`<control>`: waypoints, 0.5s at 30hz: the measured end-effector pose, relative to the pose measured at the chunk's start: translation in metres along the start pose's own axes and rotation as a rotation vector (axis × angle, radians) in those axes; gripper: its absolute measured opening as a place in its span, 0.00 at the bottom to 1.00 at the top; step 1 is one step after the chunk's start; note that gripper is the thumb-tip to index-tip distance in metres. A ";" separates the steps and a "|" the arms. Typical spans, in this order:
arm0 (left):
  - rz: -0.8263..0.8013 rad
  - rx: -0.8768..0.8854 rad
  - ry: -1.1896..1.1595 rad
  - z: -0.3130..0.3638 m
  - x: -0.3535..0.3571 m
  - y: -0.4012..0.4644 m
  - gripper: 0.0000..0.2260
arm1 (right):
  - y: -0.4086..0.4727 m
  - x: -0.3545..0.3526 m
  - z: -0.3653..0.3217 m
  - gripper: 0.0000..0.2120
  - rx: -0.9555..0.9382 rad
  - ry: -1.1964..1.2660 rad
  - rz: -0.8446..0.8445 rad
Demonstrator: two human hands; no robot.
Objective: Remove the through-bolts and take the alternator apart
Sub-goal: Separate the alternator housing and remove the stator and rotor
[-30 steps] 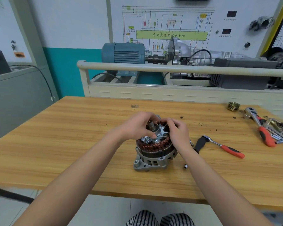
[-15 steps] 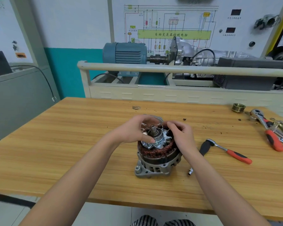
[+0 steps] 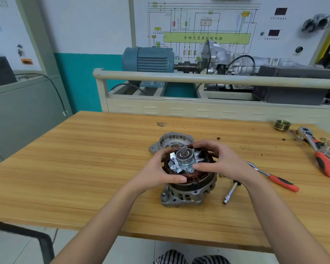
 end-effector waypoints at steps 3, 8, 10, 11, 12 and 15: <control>0.007 -0.016 -0.043 -0.001 0.003 0.002 0.54 | -0.005 -0.002 0.002 0.33 -0.004 -0.007 0.025; -0.029 0.008 -0.106 -0.003 0.012 0.002 0.56 | -0.007 0.002 0.006 0.38 0.030 0.061 -0.010; 0.002 0.011 -0.119 -0.002 0.011 0.002 0.56 | -0.010 0.002 0.009 0.43 0.041 0.141 -0.010; 0.016 0.016 -0.119 -0.002 0.010 0.002 0.55 | -0.011 0.002 0.011 0.47 0.045 0.161 -0.015; 0.032 0.026 -0.120 -0.001 0.008 0.002 0.54 | -0.012 0.004 0.014 0.52 0.052 0.162 -0.034; 0.086 0.048 -0.125 0.001 0.005 0.002 0.53 | -0.013 0.014 0.020 0.55 0.091 0.138 -0.092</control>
Point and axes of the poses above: each hand's wrist, its own y-axis towards the middle knuckle, its own x-axis out of the palm, z = x × y, the point moved 7 cm from there along y, towards the middle knuckle, and after that the axes turned 3 degrees about -z, right-handed, at the moved point
